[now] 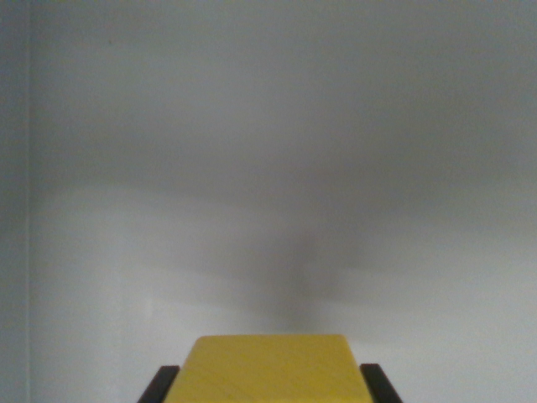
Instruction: Pick yellow cube
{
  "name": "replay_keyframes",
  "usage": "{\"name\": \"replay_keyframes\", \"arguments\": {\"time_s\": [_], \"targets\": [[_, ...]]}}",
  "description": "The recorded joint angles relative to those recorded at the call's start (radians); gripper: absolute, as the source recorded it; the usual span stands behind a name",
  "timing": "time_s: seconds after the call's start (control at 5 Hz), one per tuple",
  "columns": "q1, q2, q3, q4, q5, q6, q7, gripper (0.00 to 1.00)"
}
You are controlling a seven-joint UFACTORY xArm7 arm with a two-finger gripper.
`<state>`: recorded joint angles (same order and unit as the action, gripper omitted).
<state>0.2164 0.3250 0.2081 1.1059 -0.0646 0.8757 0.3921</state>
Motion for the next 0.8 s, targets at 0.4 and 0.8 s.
{"name": "replay_keyframes", "arguments": {"time_s": [0.4, 0.8], "targets": [[-0.0007, -0.009, 0.001, 0.027, 0.0027, 0.036, -0.001, 1.0], [-0.0015, -0.02, 0.002, 0.057, 0.0058, 0.076, -0.003, 1.0]]}}
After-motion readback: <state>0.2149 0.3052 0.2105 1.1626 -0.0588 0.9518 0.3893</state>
